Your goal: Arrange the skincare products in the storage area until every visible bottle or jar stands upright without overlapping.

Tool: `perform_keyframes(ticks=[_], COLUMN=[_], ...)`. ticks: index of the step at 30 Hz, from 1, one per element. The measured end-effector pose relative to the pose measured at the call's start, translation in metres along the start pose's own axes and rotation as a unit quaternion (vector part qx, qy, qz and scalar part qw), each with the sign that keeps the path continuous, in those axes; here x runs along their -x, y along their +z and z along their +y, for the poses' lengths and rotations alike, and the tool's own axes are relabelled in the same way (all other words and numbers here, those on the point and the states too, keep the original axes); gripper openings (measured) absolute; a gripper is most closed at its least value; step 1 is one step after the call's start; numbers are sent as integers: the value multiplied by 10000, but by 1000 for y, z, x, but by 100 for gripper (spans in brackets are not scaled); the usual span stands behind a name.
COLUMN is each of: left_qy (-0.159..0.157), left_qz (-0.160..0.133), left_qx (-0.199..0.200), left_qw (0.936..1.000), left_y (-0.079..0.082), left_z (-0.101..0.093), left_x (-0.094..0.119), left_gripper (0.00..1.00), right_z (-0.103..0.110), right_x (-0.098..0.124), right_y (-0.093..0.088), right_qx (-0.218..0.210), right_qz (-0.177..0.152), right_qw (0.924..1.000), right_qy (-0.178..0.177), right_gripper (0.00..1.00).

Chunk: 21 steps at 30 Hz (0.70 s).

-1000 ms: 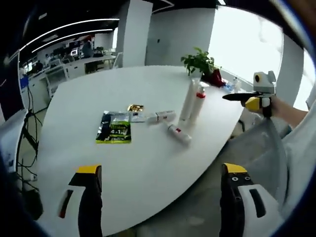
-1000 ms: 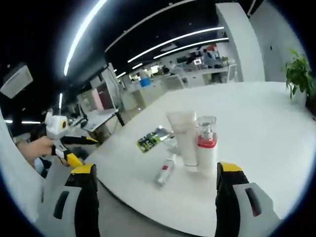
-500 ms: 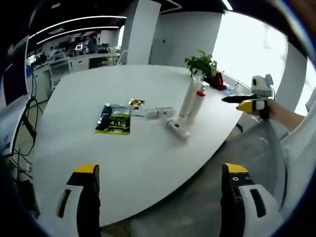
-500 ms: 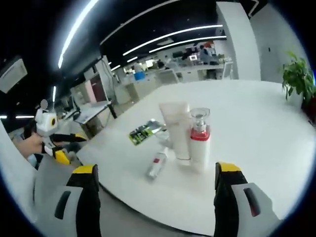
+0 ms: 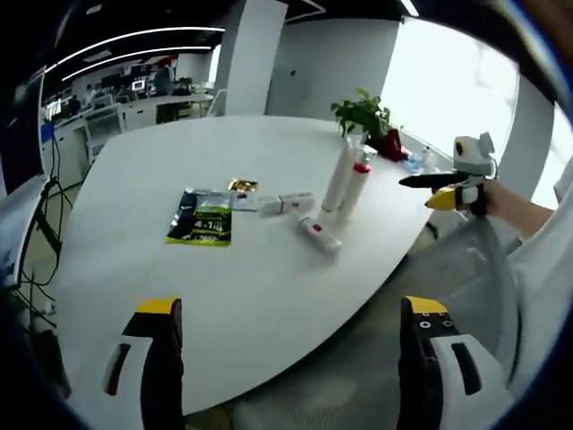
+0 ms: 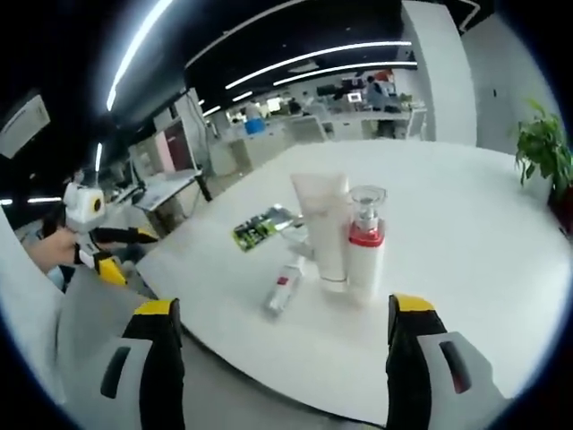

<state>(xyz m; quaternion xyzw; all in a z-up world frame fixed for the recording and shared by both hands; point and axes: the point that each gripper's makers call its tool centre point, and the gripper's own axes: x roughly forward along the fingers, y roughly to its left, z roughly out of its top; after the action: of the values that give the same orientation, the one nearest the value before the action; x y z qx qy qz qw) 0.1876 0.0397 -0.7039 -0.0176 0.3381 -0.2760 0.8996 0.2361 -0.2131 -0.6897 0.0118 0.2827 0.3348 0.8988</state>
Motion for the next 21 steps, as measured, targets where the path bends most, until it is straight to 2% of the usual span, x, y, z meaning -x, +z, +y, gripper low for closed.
perform_keyframes(ticks=[3,7,9,11,17,21], left_qy=[44,128,198,231,199,186], left_qz=[-120,-274,-179,-226,-205,-280], left_qx=[104,-14,-122,-171,-126,-95], left_qw=[9999,9995,9996,9993,9995,9994], left_y=[6,12,10,12,9,12], left_z=[-1,-8,-6,-8,-8,-9], left_x=[-2,-5,-7,-8,-11,-10], left_gripper=[94,92,92,91,91,91], right_z=[6,10,11,14,23,29], right_x=[-3,-6,-8,-12,-30,-42], right_y=[-6,-12,-13,-15,-28,-34], right_qx=[67,195,203,187,199,263], right_qz=[188,397,468,547,940,1222], right_qw=[9998,9989,9985,9980,9947,9912], right_qy=[100,163,193,271,380,444], right_gripper=[93,93,92,92,90,86])
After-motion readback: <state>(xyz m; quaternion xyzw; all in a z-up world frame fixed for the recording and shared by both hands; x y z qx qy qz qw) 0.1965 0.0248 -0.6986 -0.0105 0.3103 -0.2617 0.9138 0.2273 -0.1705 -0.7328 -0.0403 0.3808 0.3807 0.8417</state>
